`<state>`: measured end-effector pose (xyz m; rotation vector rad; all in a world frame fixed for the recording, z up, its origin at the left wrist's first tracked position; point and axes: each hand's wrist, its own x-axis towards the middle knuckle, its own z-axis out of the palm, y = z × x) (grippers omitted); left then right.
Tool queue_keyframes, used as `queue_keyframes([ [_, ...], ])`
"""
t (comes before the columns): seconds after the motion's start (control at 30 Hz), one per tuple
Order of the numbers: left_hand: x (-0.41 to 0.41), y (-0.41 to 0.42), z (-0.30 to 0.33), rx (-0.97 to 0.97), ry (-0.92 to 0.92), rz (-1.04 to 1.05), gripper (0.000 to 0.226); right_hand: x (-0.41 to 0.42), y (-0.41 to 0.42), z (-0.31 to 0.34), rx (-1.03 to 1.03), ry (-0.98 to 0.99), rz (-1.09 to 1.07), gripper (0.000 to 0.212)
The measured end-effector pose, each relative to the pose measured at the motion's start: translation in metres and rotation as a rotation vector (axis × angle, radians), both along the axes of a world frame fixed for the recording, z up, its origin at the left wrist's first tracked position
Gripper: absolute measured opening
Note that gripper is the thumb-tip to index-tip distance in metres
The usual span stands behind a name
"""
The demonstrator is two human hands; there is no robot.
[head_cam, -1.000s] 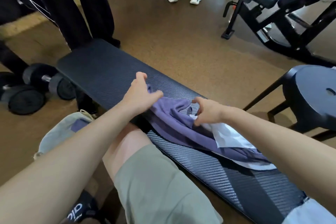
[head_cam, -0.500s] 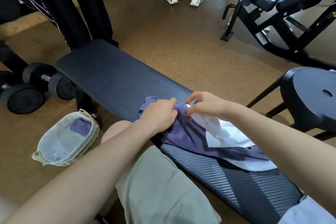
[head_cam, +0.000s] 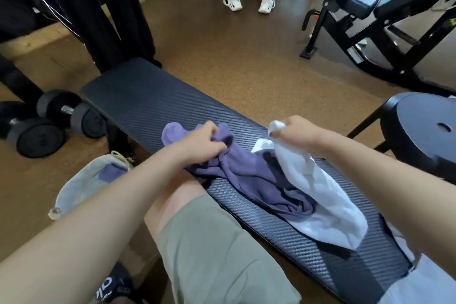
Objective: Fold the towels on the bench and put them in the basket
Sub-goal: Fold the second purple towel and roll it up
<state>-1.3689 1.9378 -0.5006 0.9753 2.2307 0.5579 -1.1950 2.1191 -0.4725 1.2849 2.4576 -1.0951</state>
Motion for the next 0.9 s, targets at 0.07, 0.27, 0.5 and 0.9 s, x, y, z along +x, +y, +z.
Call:
queue_keyframes([
  [0.07,0.02,0.005,-0.008,-0.007,-0.081,-0.15,0.069,-0.013,0.0,0.021,-0.177,0.146,-0.107,0.031],
  [0.27,0.05,0.006,-0.024,-0.259,0.562,-0.583,0.095,-0.036,-0.007,0.06,0.129,-0.107,0.258,0.012],
  [0.5,0.043,0.004,-0.033,-0.246,0.886,-0.482,0.029,-0.002,-0.019,-0.016,0.196,-0.663,0.48,0.074],
  [0.9,0.028,0.003,-0.021,-0.252,0.763,-0.523,0.098,0.039,-0.002,-0.037,0.076,-0.264,0.043,0.07],
])
